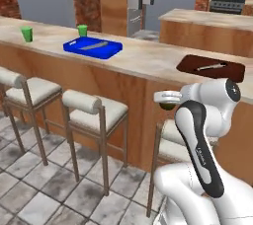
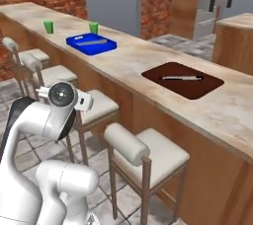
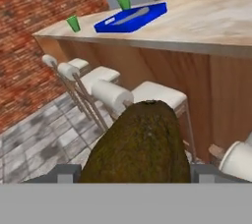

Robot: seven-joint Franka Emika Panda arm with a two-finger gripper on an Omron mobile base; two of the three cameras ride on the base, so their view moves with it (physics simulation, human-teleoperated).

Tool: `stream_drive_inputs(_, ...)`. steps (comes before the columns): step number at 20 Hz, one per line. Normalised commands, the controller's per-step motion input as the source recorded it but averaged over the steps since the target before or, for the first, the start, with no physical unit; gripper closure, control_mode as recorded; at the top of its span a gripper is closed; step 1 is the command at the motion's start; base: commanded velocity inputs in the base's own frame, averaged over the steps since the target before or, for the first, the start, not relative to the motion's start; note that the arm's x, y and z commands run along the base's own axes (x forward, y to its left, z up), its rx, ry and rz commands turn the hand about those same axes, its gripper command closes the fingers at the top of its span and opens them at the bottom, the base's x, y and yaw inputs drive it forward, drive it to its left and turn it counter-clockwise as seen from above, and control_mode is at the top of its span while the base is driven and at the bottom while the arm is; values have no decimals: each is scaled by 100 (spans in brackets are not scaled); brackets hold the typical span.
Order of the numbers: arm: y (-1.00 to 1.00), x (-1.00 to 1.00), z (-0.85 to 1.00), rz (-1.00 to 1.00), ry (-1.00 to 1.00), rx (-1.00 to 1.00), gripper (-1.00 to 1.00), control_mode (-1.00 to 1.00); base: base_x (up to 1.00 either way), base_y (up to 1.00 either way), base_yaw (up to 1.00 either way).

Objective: Gather the mushroom and avocado from the fridge and place them on a tray on the dining counter. Then gather the steak and chicken drumstick from the fridge and place them on the other tray.

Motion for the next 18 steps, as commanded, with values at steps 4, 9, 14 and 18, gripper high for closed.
stream_drive_inputs(4,0,0,0,0,0,0,100,100,48,43,-54)
stream_drive_inputs(9,0,0,0,0,0,0,100,100,51,43,-54)
stream_drive_inputs(14,0,0,0,0,0,0,100,100,56,39,-51)
stream_drive_inputs(18,0,0,0,0,0,0,100,100,41,77,-34)
